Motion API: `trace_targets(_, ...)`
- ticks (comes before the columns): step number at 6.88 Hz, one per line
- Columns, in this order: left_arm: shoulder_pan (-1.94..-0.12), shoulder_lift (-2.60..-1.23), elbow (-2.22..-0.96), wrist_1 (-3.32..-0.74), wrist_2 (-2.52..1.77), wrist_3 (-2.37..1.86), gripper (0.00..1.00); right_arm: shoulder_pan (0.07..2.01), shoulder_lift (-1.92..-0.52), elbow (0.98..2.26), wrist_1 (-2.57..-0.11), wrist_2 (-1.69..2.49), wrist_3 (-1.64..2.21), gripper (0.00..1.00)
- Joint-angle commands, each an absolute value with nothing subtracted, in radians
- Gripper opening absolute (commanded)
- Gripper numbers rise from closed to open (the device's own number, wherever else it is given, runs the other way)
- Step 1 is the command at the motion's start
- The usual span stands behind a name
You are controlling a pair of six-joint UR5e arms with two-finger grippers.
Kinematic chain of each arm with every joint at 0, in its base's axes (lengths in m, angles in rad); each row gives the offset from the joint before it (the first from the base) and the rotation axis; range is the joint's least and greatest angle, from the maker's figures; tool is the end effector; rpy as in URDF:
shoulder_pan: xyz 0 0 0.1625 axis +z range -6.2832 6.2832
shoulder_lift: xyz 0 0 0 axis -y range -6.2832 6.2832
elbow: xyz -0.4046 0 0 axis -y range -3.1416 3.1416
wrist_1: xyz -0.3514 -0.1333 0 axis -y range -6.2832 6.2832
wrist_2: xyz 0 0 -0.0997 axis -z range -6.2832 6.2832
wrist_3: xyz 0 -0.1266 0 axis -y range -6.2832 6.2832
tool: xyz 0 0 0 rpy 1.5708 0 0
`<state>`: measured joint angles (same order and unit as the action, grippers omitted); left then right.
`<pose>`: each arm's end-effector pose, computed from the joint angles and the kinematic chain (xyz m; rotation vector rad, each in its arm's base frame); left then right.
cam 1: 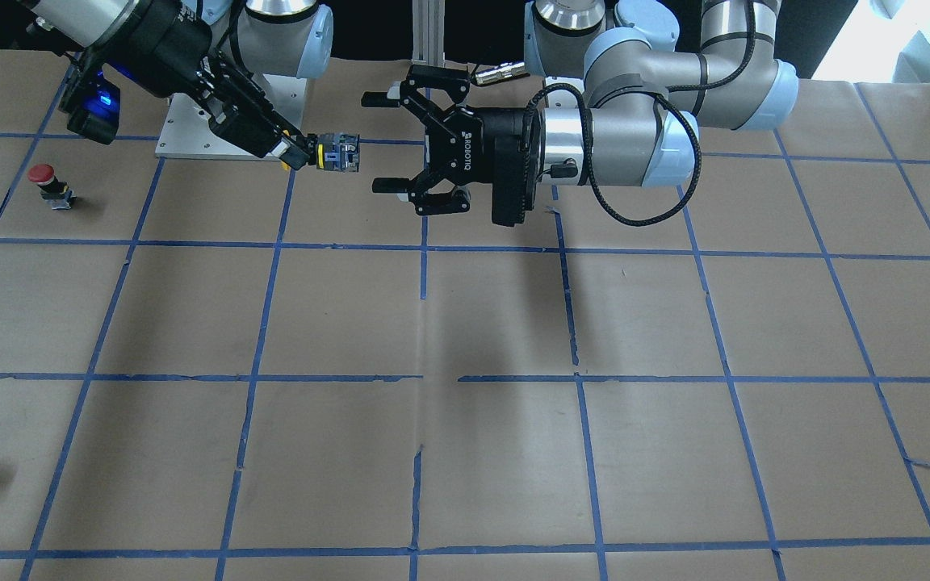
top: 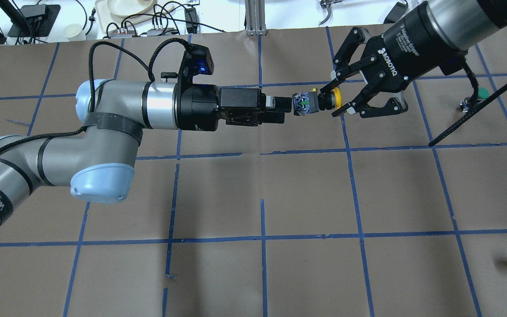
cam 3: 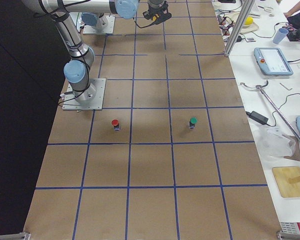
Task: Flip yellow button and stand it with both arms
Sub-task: 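Open the left gripper and pull back while the right gripper carries the button away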
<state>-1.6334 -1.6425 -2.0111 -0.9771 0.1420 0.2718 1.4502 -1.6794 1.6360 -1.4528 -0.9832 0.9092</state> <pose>-0.2854 -0.4191 0.3842 -0.3456 -1.6823 0.2252 0.1540 -0.4204 0.4675 1.3057 2.2480 0.3917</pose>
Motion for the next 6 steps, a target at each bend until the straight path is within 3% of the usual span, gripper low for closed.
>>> trace_targets(1, -1.629, -1.589, -1.878, -1.014, 0.478, 0.155, 0.99, 1.367, -1.678, 1.635, -1.443, -1.200, 0.572, 0.08)
trace_targets(4, -1.641, -1.534, -1.648, -1.517, 1.163, 0.140, 0.99, 1.266, -1.677, 1.734, -1.513, -1.528, 0.176, 0.06)
trace_targets(6, -1.605, -1.508, -1.600, -1.650, 1.537, 0.138, 1.00, 1.229, -1.675, 1.871, -1.789, -1.697, -0.053, 0.07)
